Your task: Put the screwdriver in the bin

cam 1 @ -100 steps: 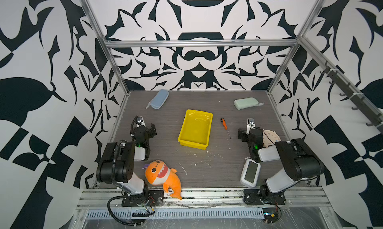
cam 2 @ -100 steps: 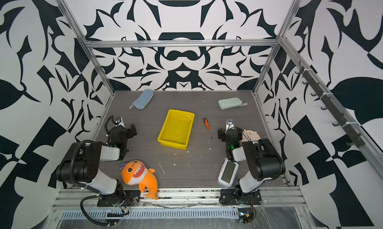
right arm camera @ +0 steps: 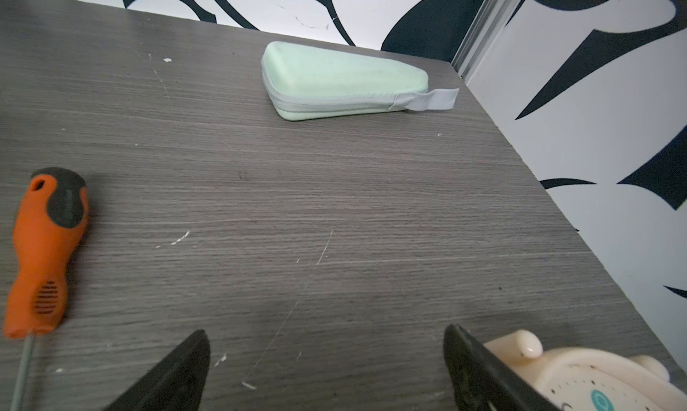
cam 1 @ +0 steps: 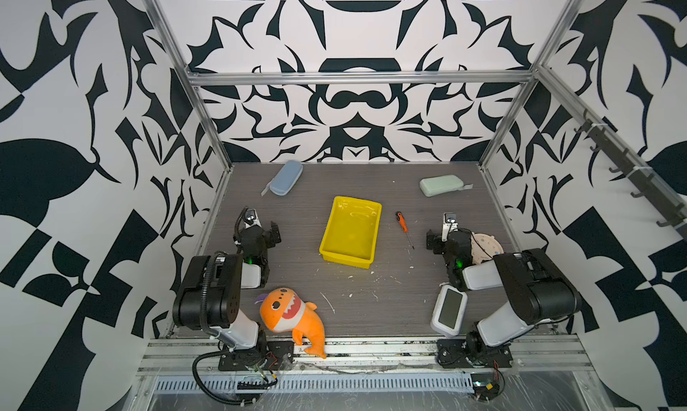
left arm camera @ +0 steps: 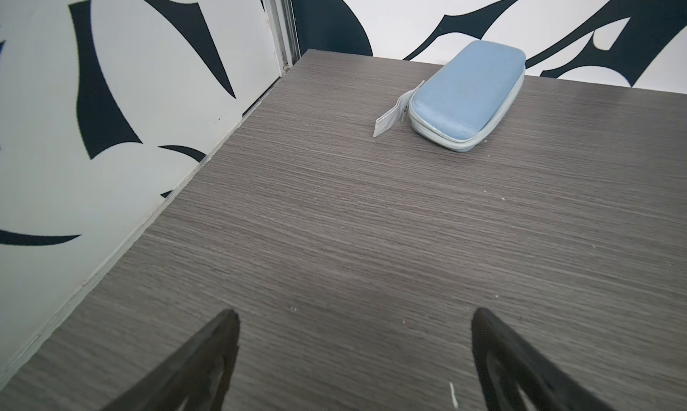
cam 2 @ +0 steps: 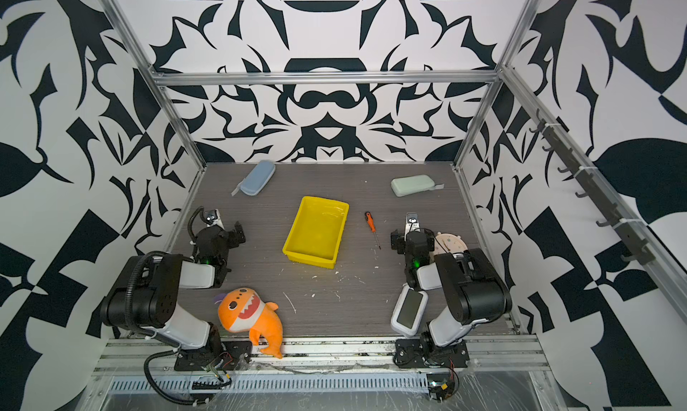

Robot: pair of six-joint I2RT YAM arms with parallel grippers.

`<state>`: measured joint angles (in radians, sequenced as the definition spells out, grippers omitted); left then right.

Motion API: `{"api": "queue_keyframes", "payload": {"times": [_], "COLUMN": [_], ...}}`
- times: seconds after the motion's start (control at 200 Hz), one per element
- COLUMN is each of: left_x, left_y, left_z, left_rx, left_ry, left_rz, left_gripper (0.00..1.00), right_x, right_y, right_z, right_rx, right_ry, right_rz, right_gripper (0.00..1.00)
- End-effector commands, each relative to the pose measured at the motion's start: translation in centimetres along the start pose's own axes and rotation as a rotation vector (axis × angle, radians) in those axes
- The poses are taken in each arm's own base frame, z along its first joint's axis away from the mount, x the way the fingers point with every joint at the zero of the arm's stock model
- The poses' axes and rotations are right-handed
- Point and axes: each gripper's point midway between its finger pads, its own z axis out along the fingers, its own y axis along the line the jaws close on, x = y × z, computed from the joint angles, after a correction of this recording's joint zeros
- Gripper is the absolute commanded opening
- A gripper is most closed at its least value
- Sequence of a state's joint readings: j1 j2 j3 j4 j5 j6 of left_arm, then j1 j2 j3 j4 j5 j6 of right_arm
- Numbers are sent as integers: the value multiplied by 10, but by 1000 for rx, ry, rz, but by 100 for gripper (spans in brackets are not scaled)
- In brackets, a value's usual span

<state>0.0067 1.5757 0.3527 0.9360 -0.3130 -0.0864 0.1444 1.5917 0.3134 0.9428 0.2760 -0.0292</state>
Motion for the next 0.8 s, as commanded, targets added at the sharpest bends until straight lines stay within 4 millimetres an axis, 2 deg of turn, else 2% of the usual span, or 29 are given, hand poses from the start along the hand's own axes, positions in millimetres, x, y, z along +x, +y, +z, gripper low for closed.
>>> {"api": "queue_keyframes", "payload": {"times": [0.0,0.795], "left_x": [-13,-12], "left_y": [0,1], "left_z": [0,0], "left_rx": [3,5], "left_ry": [-31,-27], "left_rz": [-22,-31], "left_gripper": [100,100], "right_x": [-26,-26], "right_y": [-3,-3], "right_z": [0,0], "right_rx": [8,11], "right_ry": [-73,-73], "right_rz": [29,27], "right_gripper": [100,100]}}
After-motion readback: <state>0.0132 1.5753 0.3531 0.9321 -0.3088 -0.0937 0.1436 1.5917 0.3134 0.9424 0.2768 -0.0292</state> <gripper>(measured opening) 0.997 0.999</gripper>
